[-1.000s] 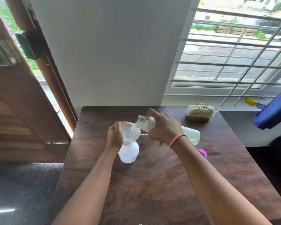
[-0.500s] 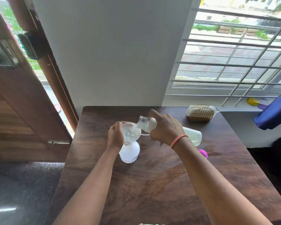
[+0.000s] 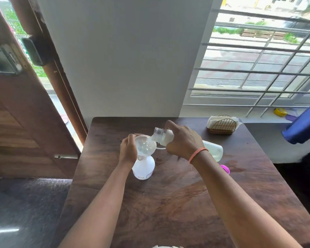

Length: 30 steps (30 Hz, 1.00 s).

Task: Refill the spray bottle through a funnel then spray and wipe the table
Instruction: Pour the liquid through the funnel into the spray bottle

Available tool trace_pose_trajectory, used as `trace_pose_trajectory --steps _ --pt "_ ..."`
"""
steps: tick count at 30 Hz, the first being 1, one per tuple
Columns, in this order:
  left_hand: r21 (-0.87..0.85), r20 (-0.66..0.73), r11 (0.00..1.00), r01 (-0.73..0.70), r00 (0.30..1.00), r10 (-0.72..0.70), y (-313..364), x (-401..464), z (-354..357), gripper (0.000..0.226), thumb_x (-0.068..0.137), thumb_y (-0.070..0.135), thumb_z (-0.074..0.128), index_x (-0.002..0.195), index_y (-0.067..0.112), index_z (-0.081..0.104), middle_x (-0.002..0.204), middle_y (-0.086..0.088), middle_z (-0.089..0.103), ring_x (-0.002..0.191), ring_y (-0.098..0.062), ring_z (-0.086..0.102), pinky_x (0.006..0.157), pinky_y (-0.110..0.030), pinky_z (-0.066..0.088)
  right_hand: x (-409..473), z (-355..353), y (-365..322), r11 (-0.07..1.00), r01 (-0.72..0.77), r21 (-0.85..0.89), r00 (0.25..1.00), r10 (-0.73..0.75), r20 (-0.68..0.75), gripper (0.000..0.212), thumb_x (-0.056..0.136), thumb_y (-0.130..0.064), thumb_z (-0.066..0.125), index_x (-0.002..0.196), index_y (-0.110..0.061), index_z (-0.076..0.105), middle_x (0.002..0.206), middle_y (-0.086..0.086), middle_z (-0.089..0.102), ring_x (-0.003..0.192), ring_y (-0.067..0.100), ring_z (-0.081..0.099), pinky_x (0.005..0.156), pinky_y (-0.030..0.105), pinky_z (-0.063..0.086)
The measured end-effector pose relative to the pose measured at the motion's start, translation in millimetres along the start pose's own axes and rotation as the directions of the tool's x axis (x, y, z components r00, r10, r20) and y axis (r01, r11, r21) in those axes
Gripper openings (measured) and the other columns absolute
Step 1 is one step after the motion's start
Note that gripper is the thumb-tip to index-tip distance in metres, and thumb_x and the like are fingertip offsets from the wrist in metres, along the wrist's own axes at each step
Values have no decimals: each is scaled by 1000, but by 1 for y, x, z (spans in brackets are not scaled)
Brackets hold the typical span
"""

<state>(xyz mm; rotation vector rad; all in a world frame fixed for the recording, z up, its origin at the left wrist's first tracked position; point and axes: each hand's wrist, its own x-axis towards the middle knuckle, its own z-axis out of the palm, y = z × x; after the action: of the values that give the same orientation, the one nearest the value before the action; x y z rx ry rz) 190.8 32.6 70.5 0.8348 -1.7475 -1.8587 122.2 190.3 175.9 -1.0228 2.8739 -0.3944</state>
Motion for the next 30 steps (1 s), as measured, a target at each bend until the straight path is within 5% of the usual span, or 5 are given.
trace_pose_trajectory --steps 13,17,22,30 --pt "4 -26 999 54 998 -54 6 -3 1 44 77 35 31 76 24 73 83 1 72 82 -20 64 69 -33 52 0 1 0 995 -43 86 999 42 14 41 68 -19 63 104 -30 44 81 -3 54 80 26 47 61 29 36" --pt "-15 -18 999 52 998 -53 9 -4 1 43 91 25 31 79 21 72 82 2 70 79 -16 63 63 -28 50 1 3 -1 985 -64 162 997 58 43 43 66 -20 62 102 -34 44 87 0 59 82 27 51 61 29 40" --pt "-45 -9 998 54 998 -55 13 -1 0 46 96 18 29 82 15 72 79 -2 70 75 -18 62 61 -28 48 0 0 -2 964 -103 244 993 86 79 45 63 -16 60 101 -33 44 77 -5 54 78 29 56 62 39 55" --pt "-51 -15 996 68 997 -69 15 6 0 45 95 20 30 90 6 73 84 -10 70 78 -23 63 59 -27 48 1 -1 -4 952 -124 282 990 99 100 46 61 -16 60 100 -35 44 75 -10 51 80 30 58 63 49 58"
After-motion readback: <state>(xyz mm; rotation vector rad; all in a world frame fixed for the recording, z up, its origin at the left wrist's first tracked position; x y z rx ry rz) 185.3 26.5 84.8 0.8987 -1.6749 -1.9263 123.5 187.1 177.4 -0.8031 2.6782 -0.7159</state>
